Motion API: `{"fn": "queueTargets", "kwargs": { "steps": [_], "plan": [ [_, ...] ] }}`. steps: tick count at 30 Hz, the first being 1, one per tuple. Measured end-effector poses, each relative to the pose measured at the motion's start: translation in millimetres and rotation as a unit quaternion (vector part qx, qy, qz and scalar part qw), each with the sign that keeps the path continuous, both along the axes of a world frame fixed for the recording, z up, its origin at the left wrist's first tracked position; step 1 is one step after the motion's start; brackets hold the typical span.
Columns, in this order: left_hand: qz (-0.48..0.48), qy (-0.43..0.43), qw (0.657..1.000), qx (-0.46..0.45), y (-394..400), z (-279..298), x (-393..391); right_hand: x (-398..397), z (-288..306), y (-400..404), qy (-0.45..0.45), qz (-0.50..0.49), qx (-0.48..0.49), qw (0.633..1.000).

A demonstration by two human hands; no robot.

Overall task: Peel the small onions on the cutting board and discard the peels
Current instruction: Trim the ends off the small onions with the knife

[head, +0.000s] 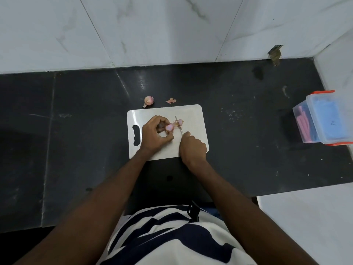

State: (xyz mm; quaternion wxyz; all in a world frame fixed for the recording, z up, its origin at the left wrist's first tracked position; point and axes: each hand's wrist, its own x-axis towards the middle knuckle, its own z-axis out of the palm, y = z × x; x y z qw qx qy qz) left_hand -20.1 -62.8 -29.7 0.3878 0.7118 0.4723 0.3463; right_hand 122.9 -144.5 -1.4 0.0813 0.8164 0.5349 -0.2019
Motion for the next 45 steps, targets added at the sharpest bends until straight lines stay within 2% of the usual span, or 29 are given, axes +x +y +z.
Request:
{"fn": "queueTargets", "kwargs": {
  "steps": [11, 16, 22, 28, 34, 45],
  "plan": [
    [0.034, -0.057, 0.997, -0.047, 9.2, 4.5, -22.8, 0.2, 2.0, 2.3, 0.017, -0.014, -0.021, 1.000],
    [0.007, -0.021, 0.999, -0.023, 6.9, 5.9, -19.0, 5.0, 3.0, -1.4, 0.020, -0.017, -0.019, 0.999],
    [-0.035, -0.003, 0.999, 0.010, 7.4, 10.5, 2.1, 26.5, 9.4, -14.7, -0.006, -0.071, -0.010, 0.997],
    [-0.044, 0.054, 0.997, 0.021, 4.1, -1.1, 3.1, 22.2, 20.6, -11.5, 0.014, -0.036, 0.030, 0.999],
    [-0.033, 0.026, 0.999, 0.005, -0.2, -2.6, 3.2, 3.5, 11.1, -15.2, 0.034, 0.006, 0.058, 0.998],
    [-0.004, -0.001, 1.000, 0.007, -2.0, -5.0, 5.3, -0.4, 11.8, -8.6, 0.025, 0.013, 0.056, 0.998]
  ]
}}
